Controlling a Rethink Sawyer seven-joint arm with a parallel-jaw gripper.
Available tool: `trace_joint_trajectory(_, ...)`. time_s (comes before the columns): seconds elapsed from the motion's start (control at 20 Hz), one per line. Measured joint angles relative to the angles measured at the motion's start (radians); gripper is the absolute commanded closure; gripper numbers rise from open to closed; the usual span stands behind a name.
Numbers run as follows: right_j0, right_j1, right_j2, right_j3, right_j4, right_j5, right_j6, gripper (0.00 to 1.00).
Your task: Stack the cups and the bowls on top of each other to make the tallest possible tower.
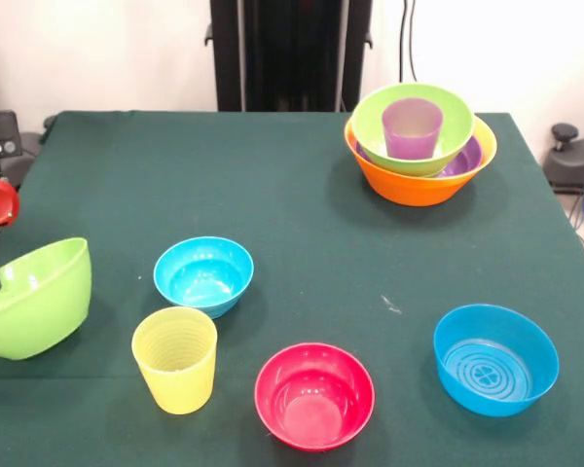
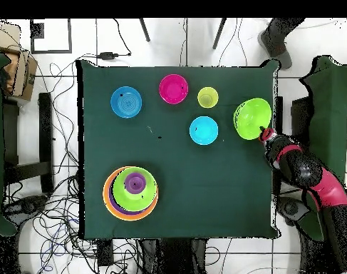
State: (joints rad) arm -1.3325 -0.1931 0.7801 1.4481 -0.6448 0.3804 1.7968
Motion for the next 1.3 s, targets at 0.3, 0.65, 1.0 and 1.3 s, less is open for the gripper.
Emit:
trace_joint_trajectory(0.3, 0.12, -0.094, -0.092, -0.03, 0.0, 0.065, 0.0, 1.0)
trace_joint_trajectory(0.65, 0.233, -0.181, -0.161, -0.049, -0.004, 0.141, 0.0, 1.0)
trace_joint_trajectory(1.0, 0.237, -0.216, -0.201, -0.049, -0.004, 0.195, 0.0, 1.0)
trace_joint_trajectory(1.3, 0.237, -0.255, -0.236, -0.048, -0.001, 0.22, 0.0, 1.0)
